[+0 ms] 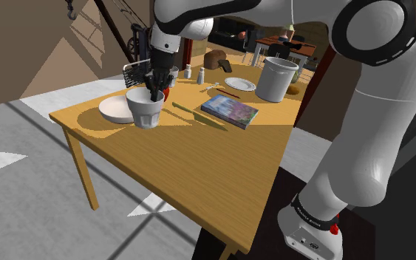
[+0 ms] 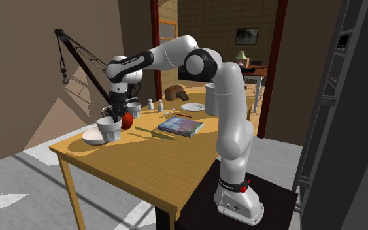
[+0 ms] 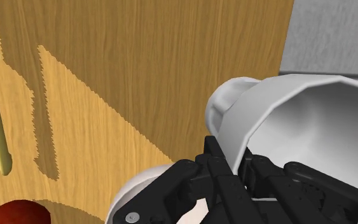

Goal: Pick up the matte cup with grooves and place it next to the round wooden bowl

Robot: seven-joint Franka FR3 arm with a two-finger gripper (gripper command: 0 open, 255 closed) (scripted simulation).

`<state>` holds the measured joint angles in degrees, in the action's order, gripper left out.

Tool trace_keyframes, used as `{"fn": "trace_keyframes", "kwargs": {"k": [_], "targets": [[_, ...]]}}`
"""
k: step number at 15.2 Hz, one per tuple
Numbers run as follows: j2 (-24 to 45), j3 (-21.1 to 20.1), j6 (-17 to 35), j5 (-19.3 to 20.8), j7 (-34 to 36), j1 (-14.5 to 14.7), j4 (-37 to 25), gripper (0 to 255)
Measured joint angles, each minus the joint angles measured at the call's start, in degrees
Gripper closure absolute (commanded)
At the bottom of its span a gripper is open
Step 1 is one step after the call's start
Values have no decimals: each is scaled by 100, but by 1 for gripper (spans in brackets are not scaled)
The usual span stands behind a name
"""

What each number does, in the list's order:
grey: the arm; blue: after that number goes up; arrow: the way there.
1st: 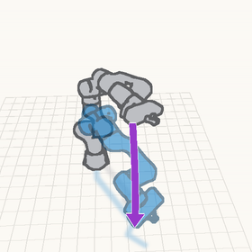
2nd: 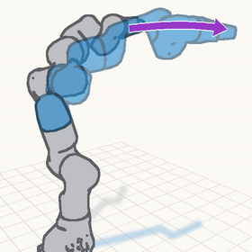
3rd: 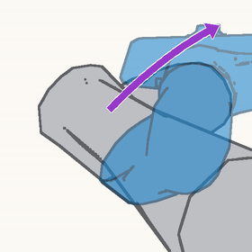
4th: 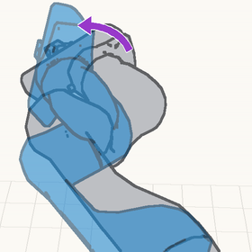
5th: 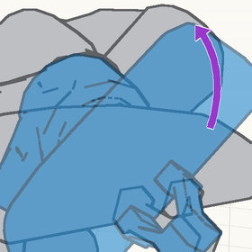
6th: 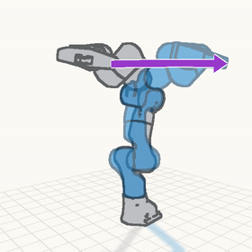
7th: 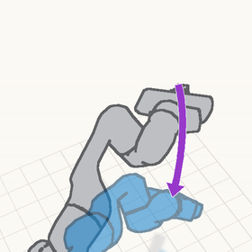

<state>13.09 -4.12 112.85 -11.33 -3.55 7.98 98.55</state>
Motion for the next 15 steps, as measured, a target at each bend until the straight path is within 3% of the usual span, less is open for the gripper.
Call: {"fn": "trace_keyframes", "kwargs": {"k": [15], "targets": [[378,-14,1018,-77,-204,11,658,255]]}}
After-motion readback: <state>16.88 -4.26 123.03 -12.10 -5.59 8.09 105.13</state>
